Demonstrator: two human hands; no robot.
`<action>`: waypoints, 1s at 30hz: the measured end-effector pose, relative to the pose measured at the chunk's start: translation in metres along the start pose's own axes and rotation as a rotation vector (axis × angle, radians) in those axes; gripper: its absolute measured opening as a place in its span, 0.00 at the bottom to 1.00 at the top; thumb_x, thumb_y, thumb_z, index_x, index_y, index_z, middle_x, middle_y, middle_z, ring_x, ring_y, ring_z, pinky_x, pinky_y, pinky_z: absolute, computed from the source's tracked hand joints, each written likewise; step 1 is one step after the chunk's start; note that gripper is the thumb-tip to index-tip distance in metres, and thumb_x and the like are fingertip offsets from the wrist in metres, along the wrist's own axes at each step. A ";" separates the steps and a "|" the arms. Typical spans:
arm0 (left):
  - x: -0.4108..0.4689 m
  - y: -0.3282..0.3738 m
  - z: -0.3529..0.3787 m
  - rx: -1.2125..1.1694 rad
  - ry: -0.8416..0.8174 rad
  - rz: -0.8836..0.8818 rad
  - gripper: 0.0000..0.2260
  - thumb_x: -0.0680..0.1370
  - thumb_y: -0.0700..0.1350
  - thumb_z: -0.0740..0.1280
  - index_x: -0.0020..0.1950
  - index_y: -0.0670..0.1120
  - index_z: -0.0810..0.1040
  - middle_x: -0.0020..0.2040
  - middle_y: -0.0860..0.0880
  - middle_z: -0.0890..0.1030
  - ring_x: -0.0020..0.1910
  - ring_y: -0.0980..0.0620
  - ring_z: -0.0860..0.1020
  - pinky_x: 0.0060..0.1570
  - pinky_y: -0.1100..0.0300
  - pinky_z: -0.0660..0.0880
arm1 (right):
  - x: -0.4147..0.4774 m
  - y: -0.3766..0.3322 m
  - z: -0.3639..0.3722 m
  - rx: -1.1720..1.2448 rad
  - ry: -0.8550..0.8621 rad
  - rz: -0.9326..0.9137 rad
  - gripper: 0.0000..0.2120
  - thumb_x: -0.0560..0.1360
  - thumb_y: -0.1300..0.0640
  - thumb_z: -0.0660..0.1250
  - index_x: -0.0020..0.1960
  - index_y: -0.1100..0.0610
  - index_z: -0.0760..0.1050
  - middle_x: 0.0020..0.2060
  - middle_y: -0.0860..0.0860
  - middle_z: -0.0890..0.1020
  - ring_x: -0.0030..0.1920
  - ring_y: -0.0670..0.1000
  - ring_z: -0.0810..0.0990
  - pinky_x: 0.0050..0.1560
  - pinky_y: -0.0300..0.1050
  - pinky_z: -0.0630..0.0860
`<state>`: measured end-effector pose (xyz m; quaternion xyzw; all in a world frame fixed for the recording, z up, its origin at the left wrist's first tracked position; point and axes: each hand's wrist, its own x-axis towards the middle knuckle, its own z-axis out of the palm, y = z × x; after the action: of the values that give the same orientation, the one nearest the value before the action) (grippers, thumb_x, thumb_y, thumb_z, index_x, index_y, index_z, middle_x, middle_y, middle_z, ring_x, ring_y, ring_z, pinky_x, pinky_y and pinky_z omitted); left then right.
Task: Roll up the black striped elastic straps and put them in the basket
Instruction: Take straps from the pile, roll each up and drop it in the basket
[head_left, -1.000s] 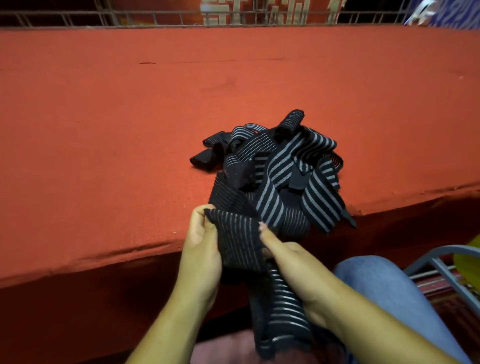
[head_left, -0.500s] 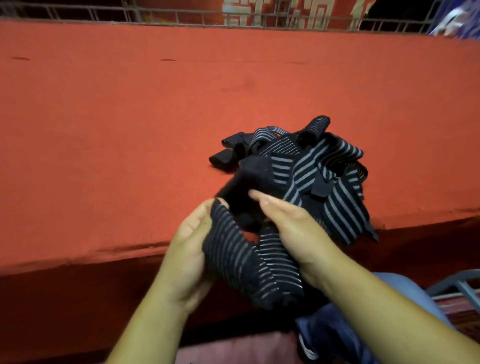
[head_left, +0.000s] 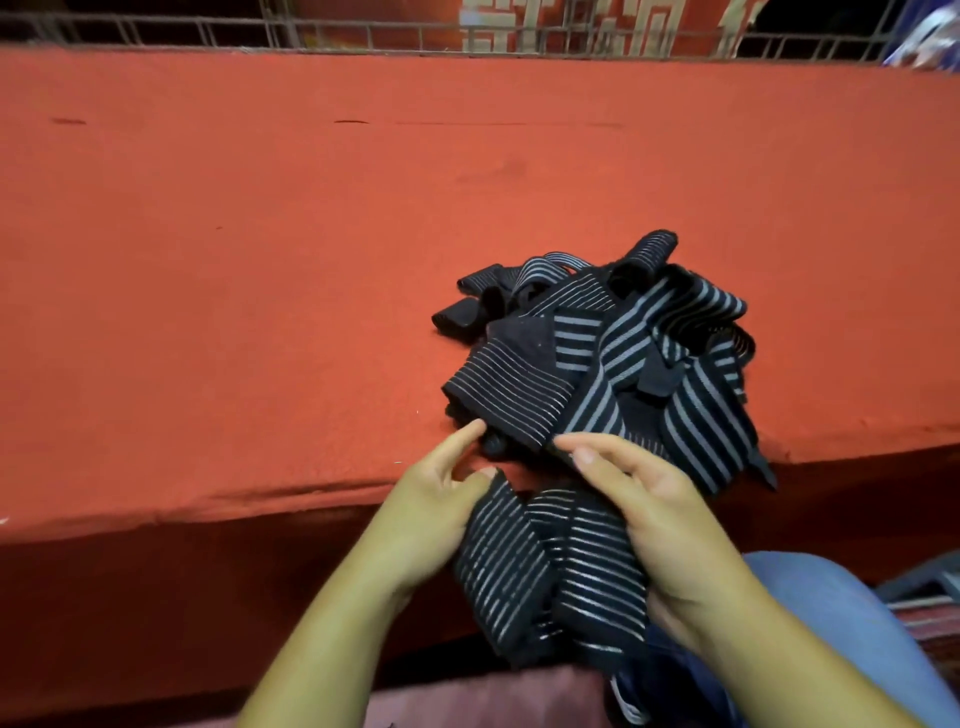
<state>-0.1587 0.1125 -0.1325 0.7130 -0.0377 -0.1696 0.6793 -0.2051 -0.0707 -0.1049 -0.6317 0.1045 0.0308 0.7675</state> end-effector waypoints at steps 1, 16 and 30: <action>-0.001 0.001 0.000 -0.011 0.005 0.006 0.17 0.84 0.41 0.64 0.71 0.56 0.76 0.40 0.48 0.81 0.39 0.50 0.74 0.36 0.61 0.72 | -0.006 0.000 -0.005 0.107 0.038 0.020 0.08 0.75 0.56 0.71 0.48 0.52 0.88 0.43 0.57 0.87 0.42 0.54 0.85 0.48 0.50 0.82; -0.029 0.020 0.014 -0.137 -0.521 -0.066 0.20 0.81 0.45 0.64 0.74 0.47 0.73 0.53 0.51 0.88 0.49 0.54 0.86 0.49 0.64 0.81 | -0.038 -0.026 -0.029 0.434 0.181 0.017 0.07 0.76 0.54 0.69 0.49 0.56 0.82 0.38 0.58 0.86 0.33 0.53 0.85 0.32 0.47 0.84; -0.027 0.006 0.024 -0.187 -0.627 -0.025 0.19 0.80 0.39 0.69 0.71 0.50 0.77 0.41 0.42 0.84 0.33 0.54 0.82 0.37 0.60 0.78 | -0.040 -0.019 -0.016 0.480 -0.060 0.228 0.15 0.70 0.43 0.72 0.46 0.54 0.82 0.36 0.56 0.81 0.32 0.53 0.82 0.33 0.47 0.83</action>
<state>-0.1904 0.0972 -0.1214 0.5612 -0.2206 -0.3917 0.6950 -0.2429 -0.0869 -0.0810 -0.4143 0.1563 0.1100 0.8898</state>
